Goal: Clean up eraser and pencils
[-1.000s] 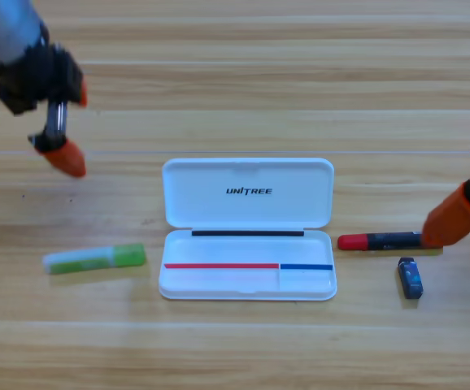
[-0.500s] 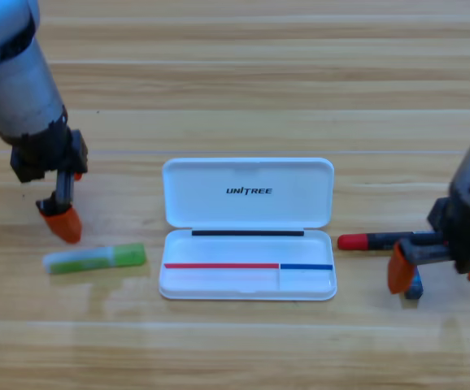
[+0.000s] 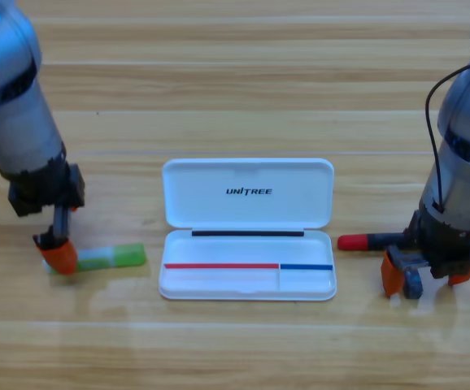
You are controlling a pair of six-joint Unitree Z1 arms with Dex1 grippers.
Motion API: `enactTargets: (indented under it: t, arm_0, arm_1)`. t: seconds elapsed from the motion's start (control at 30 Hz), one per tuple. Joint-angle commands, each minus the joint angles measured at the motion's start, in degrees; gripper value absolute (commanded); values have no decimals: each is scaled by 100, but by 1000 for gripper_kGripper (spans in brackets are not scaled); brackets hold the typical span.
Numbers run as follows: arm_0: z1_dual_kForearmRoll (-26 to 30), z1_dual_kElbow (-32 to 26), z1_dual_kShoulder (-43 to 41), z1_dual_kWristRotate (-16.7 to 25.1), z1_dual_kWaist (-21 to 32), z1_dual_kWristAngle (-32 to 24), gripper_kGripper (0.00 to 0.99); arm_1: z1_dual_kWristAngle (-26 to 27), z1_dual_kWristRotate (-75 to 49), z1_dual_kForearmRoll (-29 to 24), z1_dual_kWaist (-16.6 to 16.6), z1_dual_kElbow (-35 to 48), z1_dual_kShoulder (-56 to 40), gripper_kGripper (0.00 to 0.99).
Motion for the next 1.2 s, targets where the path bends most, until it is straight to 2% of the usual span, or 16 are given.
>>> enactTargets:
  t: [0.03,0.07,0.1,0.37,0.47,0.53,0.67,0.77,0.97,1.07,1.2]
  arm_0:
    - [-325,343,10,59,-232,-60,986]
    - [-369,369,37,68,-241,-60,988]
    - [-422,396,54,86,-250,-60,986]
    - [-747,563,151,103,-259,-60,986]
    - [-870,633,204,103,-259,-60,988]
    - [-914,651,256,103,-259,-60,988]
    - [-1028,694,344,139,-259,-60,988]
    - [-1090,747,397,165,-259,-52,988]
    - [-1222,844,476,191,-259,-52,988]
    - [-1230,844,520,191,-259,-52,974]
    - [-1222,835,555,200,-259,-52,845]
  arm_1:
    - [-61,84,-193,-88,19,640,808]
    - [-43,110,-193,-88,19,657,807]
    - [-26,110,-193,-88,19,666,746]
    - [159,93,-193,-88,10,710,153]
    - [229,66,-158,-88,98,578,0]
    - [370,-57,62,-88,71,376,0]
    - [607,-654,888,62,-377,-134,0]
    - [572,-1841,1239,220,-764,-424,0]
    - [467,-4355,1380,440,-1273,-336,0]
    - [563,-5154,1406,510,-1370,-107,0]
    - [554,-6016,1415,598,-1572,156,0]
